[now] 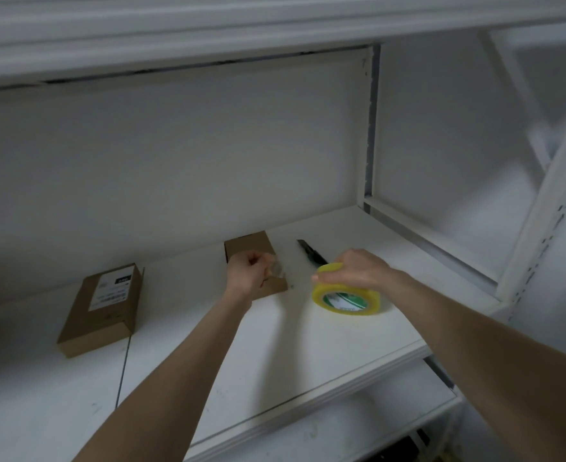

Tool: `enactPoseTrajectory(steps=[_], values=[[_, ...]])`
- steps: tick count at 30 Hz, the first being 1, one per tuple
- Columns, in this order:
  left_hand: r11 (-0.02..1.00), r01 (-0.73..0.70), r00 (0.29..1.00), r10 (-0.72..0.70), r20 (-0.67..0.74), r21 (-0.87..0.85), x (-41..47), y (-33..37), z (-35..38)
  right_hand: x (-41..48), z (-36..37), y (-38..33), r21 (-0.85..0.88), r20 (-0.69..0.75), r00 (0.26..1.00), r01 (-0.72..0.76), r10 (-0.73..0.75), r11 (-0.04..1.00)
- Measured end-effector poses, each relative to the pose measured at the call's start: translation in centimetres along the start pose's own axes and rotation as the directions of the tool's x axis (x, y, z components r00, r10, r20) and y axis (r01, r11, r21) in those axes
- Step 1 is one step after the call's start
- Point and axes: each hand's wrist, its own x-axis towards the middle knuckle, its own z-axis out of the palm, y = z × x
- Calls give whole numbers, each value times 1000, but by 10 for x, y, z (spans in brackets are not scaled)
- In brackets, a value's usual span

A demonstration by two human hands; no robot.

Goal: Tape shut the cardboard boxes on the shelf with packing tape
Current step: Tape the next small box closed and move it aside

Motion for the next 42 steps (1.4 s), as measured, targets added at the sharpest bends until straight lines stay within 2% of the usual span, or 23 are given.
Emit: enactPoseTrajectory(steps=[2, 6, 10, 13, 16, 18, 20, 23, 25, 27, 29, 31, 34, 39, 42], values=[[999, 31, 999, -32, -28, -23, 1, -6, -7, 0, -3, -2, 76, -7, 1000, -5, 5, 997], [992, 91, 990, -99, -97, -85, 4, -20, -19, -8, -12, -5, 463, 72, 997, -12, -24, 887], [992, 93, 990, -101, -95, -85, 2, -22, -20, -9, -12, -5, 522, 89, 996, -29, -21, 853], [995, 71, 991, -78, -107, -66, -1, -20, -20, -5, -8, -2, 390, 73, 997, -14, -15, 921], [998, 20, 988, -30, -150, -67, 2, -21, -25, -8, -5, 3, 38, 20, 1000, -15, 15, 999], [999, 9, 990, -15, -138, -42, 3, -22, -26, -11, -4, 5, -94, 9, 999, -33, 34, 995], [998, 18, 989, -26, -147, -53, 6, -24, -26, -11, -5, 8, -24, 37, 999, -25, 26, 999], [998, 26, 986, -35, -161, -59, 9, -29, -28, -9, -6, 15, 258, 138, 990, -54, 18, 965], [998, 21, 987, -30, -159, -52, 9, -32, -28, -9, -7, 19, 309, 140, 990, -63, 20, 949], [999, 6, 986, -14, -164, -52, 9, -34, -24, -7, -6, 20, 239, 72, 997, -39, 22, 970], [999, -15, 982, 8, -187, -35, 8, -37, -16, -5, -4, 17, 53, -16, 999, -36, 37, 998], [999, -23, 977, 17, -211, -30, 8, -41, -11, -6, -3, 13, -130, -84, 995, -62, 51, 990], [998, -43, 981, 35, -190, -40, 8, -45, -10, -8, 2, 13, -290, -142, 988, -105, 65, 951], [997, -77, 997, 76, -33, -31, 2, -45, -8, -2, 19, 21, -422, -174, 981, -149, 82, 894], [999, -14, 999, 15, 30, -42, -3, -54, -3, 0, 29, 30, -428, -101, 985, -170, 140, 888]])
